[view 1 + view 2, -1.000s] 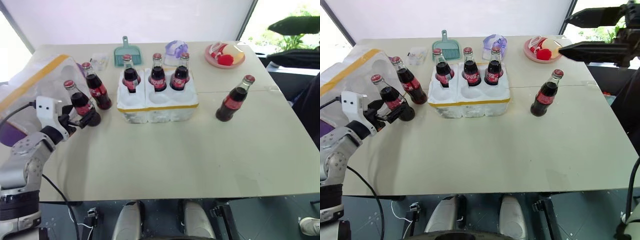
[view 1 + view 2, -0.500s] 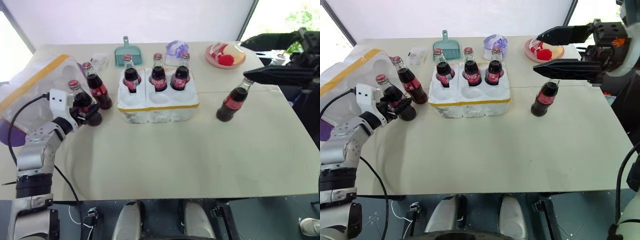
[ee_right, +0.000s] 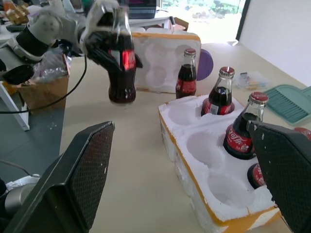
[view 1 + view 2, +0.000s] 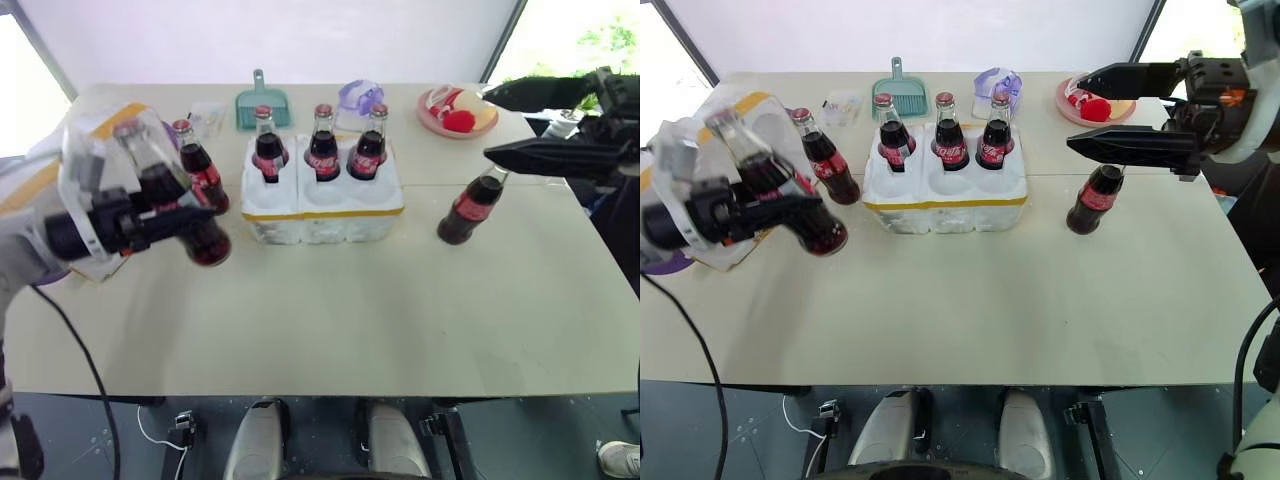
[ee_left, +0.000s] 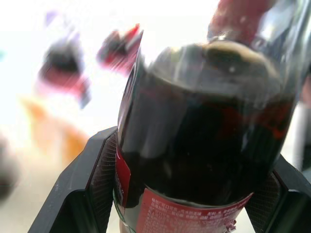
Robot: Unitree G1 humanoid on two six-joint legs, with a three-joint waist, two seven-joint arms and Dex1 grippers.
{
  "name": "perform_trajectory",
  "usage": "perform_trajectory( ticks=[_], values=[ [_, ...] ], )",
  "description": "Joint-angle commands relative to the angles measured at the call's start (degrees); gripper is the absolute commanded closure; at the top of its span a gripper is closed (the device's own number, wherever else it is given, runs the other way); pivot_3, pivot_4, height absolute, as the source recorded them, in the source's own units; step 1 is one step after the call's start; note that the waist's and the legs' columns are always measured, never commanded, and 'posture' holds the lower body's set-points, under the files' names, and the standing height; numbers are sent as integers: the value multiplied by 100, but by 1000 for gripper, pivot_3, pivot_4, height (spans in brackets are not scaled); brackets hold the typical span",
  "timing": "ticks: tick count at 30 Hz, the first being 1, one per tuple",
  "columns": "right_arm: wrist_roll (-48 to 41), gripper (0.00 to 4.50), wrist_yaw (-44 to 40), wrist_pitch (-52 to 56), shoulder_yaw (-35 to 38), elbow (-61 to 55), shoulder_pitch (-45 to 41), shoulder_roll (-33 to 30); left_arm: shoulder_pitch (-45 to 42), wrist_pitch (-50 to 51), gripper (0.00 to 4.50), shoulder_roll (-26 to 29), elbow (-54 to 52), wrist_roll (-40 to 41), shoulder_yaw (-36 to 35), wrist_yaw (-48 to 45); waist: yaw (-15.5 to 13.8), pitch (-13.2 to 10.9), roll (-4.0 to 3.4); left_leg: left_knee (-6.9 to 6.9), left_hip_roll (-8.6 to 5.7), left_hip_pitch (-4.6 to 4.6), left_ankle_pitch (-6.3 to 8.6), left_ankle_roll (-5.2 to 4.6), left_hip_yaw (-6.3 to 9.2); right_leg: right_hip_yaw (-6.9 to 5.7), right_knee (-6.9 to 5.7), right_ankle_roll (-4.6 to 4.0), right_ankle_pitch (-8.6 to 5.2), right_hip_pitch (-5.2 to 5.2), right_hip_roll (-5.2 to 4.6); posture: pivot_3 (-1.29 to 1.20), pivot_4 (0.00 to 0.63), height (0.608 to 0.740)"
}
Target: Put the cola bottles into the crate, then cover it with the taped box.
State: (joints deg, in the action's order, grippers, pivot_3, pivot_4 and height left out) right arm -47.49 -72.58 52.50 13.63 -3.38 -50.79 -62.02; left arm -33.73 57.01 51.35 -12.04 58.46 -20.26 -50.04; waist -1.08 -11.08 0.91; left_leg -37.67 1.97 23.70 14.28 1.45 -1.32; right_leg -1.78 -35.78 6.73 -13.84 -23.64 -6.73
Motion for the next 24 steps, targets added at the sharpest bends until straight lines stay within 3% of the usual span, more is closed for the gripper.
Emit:
perform_trajectory(
  ticks=[1, 7, 15, 24],
  values=[
    [-34, 0, 123, -90, 158, -98, -69, -41, -1232, -342, 1684, -767, 491, -316, 653, 448, -14, 0, 0, -10, -2, 1, 0, 0, 1, 0, -4, 1, 0, 5, 0, 0, 150, 736],
    [-92, 0, 359, -73, 186, -206, 43, 54, -2366, -1731, 1684, -1918, 2026, -2076, 1911, 536, 78, -1, 0, -30, -3, 1, 1, -2, -1, 4, -15, 8, 1, 6, 1, 0, 150, 736],
    [-223, 0, 686, -64, 374, -419, 401, 140, -2814, -2728, 1684, -2905, 3381, -2940, 2265, 234, 63, -2, 1, -39, -3, 81, -2, -2, -6, 8, -31, 10, 1, -81, 1, 0, 150, 736],
    [-141, 0, 850, -205, 346, -359, 526, 235, -2654, -2997, 1684, -3025, 3517, -3943, 2858, -6, 38, -3, 2, -46, -3, 82, -1, -3, -5, 9, -33, 12, 2, -80, 0, 0, 150, 736]
  ],
)
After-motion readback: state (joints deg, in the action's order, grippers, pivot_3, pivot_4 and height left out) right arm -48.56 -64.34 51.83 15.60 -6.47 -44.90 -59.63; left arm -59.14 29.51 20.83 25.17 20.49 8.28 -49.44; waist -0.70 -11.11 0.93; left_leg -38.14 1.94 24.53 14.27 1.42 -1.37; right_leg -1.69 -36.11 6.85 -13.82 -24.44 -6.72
